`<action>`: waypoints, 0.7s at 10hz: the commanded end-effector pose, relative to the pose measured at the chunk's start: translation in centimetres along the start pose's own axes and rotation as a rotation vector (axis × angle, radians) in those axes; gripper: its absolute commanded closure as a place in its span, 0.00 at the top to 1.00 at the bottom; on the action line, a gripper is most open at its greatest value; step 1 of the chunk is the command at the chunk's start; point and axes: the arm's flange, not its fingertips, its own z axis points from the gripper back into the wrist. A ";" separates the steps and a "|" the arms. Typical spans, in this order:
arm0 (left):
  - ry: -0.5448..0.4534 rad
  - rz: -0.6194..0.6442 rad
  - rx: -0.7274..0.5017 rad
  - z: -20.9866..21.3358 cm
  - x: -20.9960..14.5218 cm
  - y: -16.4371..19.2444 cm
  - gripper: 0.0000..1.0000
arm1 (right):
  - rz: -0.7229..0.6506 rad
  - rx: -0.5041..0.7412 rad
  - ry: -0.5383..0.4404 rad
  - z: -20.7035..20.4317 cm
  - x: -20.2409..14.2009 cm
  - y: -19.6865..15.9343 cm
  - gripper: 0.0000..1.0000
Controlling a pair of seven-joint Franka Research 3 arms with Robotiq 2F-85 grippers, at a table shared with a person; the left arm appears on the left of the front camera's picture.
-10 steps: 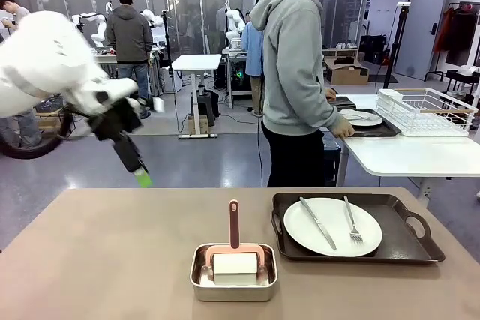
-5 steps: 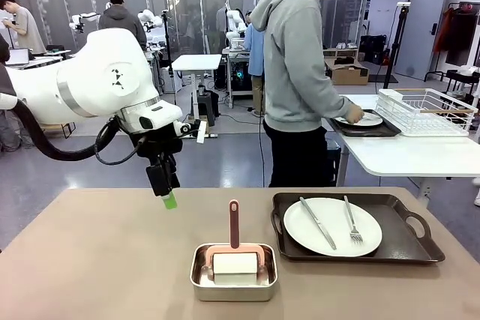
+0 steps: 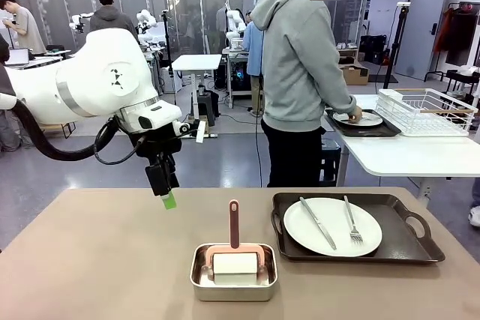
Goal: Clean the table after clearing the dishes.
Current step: When the left (or right) Handle tray is removed, use the left hand (or right hand) to clean the left (or right) side of the table with the Lint Roller.
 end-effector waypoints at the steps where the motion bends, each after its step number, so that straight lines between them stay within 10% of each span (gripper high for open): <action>1: 0.000 0.000 0.000 0.0 0.0 0.0 1.00 | 0.006 0.000 0.010 0.1 -0.2 0.4 1.00; 7: 0.209 0.030 -0.098 -7.6 9.8 4.0 1.00 | 0.006 0.000 0.010 0.1 -0.2 0.4 1.00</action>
